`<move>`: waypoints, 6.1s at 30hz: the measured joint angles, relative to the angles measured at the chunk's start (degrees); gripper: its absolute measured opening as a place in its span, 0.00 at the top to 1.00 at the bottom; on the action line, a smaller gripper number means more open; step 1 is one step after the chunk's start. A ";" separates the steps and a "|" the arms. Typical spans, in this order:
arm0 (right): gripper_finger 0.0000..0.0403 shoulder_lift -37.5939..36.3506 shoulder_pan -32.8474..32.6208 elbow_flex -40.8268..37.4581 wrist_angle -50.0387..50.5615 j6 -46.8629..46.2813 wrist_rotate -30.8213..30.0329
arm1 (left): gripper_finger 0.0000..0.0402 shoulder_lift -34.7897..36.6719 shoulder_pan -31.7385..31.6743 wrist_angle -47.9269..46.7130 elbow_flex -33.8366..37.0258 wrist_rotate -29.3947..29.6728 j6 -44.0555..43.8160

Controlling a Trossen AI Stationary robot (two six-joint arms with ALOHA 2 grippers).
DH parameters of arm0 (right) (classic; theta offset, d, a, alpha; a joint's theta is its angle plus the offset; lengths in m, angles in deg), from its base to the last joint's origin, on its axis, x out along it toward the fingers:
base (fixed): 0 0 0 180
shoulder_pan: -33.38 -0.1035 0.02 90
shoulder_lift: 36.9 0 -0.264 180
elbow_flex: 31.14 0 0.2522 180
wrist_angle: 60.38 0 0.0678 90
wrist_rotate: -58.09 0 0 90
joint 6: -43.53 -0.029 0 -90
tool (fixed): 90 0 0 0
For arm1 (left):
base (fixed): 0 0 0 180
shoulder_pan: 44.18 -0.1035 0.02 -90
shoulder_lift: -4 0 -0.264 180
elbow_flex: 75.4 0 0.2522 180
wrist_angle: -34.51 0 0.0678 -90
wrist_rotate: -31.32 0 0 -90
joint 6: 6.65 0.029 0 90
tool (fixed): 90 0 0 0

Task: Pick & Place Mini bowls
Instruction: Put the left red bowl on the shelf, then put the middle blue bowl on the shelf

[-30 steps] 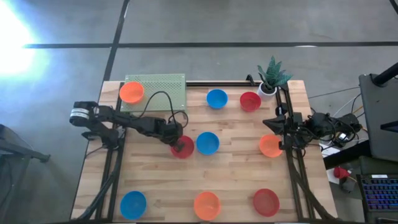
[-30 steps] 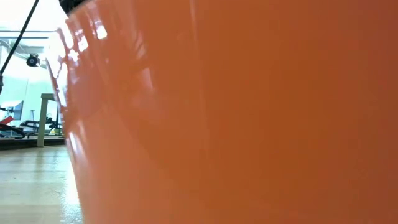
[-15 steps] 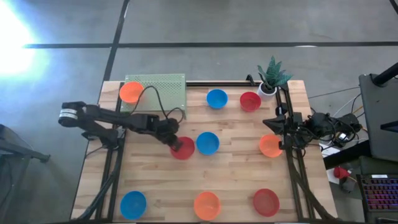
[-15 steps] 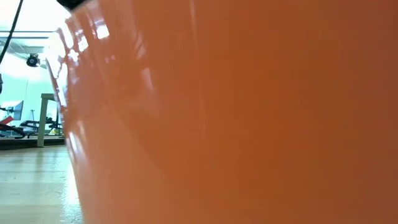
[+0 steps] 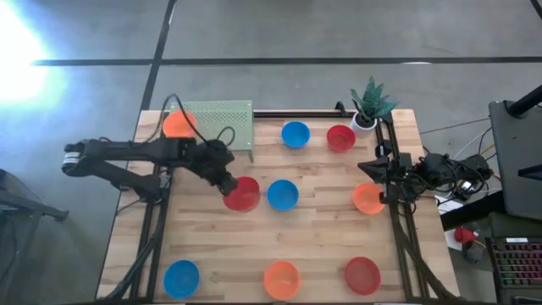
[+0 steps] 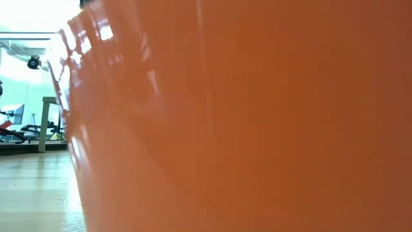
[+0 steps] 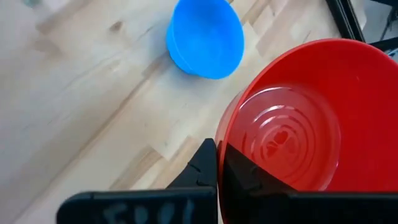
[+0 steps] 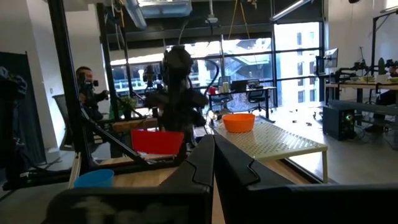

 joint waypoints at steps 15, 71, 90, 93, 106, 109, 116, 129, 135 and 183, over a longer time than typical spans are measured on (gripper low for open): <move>0.98 0.01 0.00 0.00 0.02 0.01 0.02 | 1.00 -3.25 -14.23 -29.34 -24.69 13.98 13.93; 0.98 -0.01 0.00 0.00 -0.24 -0.17 0.05 | 1.00 -21.16 -46.86 -26.45 -25.33 17.75 51.74; 0.98 -0.01 0.00 0.00 -0.37 -0.17 0.04 | 0.88 -21.19 -46.86 -27.19 -25.99 18.07 51.87; 0.98 -0.01 0.02 0.00 -0.40 -0.17 0.04 | 0.87 -20.80 -46.86 -28.31 -27.62 18.05 52.03; 0.98 -0.01 0.02 0.00 -0.42 -0.12 0.04 | 0.87 -17.05 -42.18 -32.27 -27.54 12.35 56.01; 0.98 -0.01 0.02 0.00 -0.42 0.00 0.03 | 0.87 -17.05 -41.43 -32.30 -25.29 12.28 55.98; 0.98 -0.01 0.02 0.00 -0.42 -0.01 0.02 | 0.87 -17.05 -41.38 -32.87 -22.19 15.76 55.30; 0.98 -0.01 0.02 0.00 -0.39 -0.02 0.02 | 0.87 -17.05 -41.40 -35.29 -22.16 19.22 54.88; 0.98 -0.01 0.02 0.00 -0.40 -0.06 0.02 | 0.87 -17.08 -41.26 -34.24 -22.95 19.83 54.28; 0.98 21.62 0.00 19.88 8.66 -9.57 -4.33 | 0.87 5.00 2.98 -18.50 -24.82 21.87 33.93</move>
